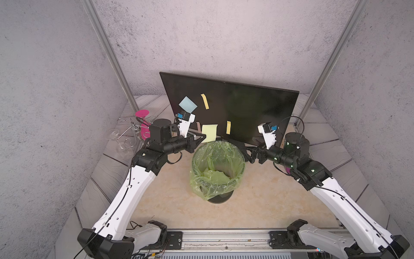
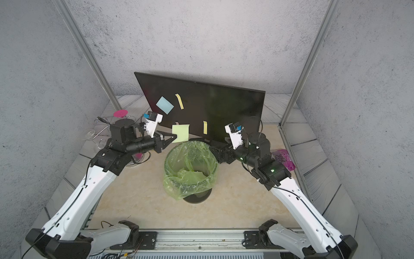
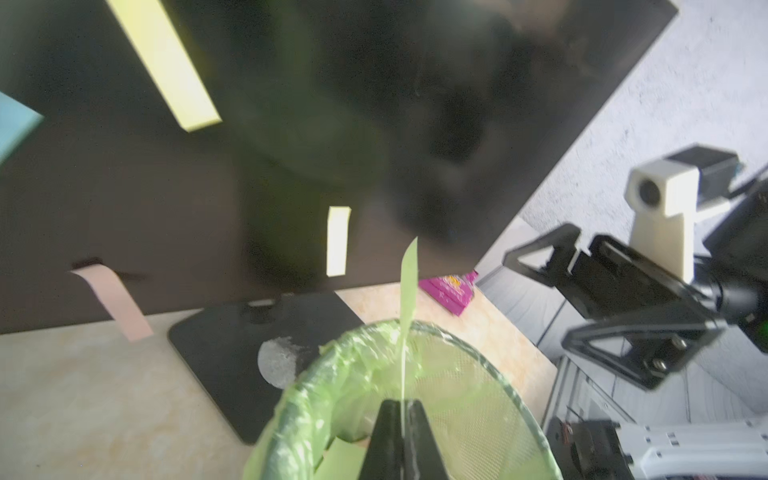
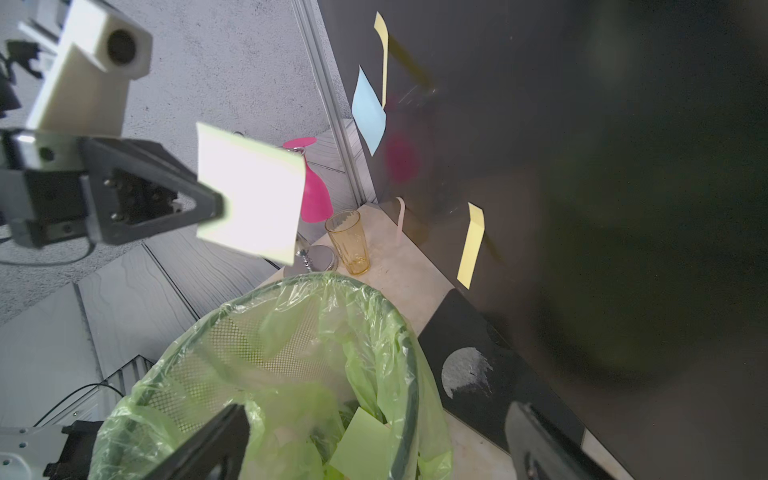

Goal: Remove the sticky note from the monitor
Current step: Place the sticky note in the trash bin.

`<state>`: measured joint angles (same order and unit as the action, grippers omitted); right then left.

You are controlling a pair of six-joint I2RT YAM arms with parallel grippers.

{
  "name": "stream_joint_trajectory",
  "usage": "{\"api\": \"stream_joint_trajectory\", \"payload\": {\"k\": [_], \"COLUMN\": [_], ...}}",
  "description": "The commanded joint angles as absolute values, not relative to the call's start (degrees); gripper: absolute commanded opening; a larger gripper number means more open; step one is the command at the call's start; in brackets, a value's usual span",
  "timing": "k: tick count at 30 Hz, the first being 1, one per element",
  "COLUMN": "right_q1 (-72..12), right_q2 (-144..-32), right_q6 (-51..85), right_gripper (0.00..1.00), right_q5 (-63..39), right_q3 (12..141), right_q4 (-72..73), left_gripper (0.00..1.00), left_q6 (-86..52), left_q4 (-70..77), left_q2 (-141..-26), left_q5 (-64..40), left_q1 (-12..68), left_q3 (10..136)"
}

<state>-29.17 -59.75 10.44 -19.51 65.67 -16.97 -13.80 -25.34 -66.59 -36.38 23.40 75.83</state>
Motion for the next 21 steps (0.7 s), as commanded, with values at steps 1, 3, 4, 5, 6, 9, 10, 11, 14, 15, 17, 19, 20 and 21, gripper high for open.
{"api": "stream_joint_trajectory", "payload": {"k": [1,3,4,5,6,9,10,11,14,15,17,19,20,21], "right_q1": [-28.9,-29.0,-29.0,-29.0,-29.0,-29.0,-29.0,-29.0,-28.9,-29.0,-29.0,-29.0,-29.0,-29.0], "right_q2": [-59.7,-59.7,-59.8,-59.9,-60.0,-60.2,-60.2,-60.2,-60.0,-59.9,-59.6,-59.5,-59.4,-59.4], "right_q6": [10.1,10.6,10.7,10.9,11.0,11.2,11.2,11.2,11.2,11.2,11.4,11.6,11.6,11.6], "right_gripper": [0.99,0.99,0.99,0.99,0.99,0.99,0.99,0.99,0.99,0.99,0.99,0.99,0.99,0.99], "right_q5": [-16.5,-15.7,-15.8,-16.0,-16.2,-16.6,-16.8,-16.9,-17.4,-17.4,-17.4,-17.3,-17.2,-17.1], "right_q3": [68.4,68.6,68.6,68.7,68.8,69.1,69.1,69.2,69.2,69.1,69.0,69.0,68.9,68.9], "right_q4": [-18.5,-18.4,-18.3,-18.2,-18.1,-18.1,-18.1,-18.2,-18.4,-18.5,-18.5,-18.5,-18.5,-18.5], "left_gripper": [0.0,0.0,0.0,0.01,0.04,0.12,0.16,0.2,0.37,0.42,0.5,0.61,0.63,0.66], "left_q6": [-9.0,-8.3,-8.0,-7.7,-7.4,-7.2,-7.2,-7.3,-7.4,-7.4,-7.4,-7.0,-6.8,-6.6], "left_q4": [-36.5,-38.5,-38.8,-39.3,-39.9,-40.4,-40.1,-39.7,-38.6,-38.2,-37.6,-37.4,-37.5,-37.6], "left_q2": [-64.5,-63.1,-62.6,-62.2,-62.2,-62.9,-63.1,-63.3,-63.6,-63.7,-63.9,-64.6,-65.1,-65.7], "left_q5": [-33.8,-32.9,-32.7,-32.5,-32.3,-32.3,-32.4,-32.3,-32.0,-31.7,-31.1,-31.1,-31.0,-31.0], "left_q1": [27.1,28.8,29.5,30.1,30.7,31.7,31.7,31.7,31.7,31.7,31.6,31.5,31.3,31.1], "left_q3": [73.3,71.7,70.7,69.9,69.3,68.6,68.6,68.7,70.2,70.8,72.6,74.6,75.6,76.7]}}
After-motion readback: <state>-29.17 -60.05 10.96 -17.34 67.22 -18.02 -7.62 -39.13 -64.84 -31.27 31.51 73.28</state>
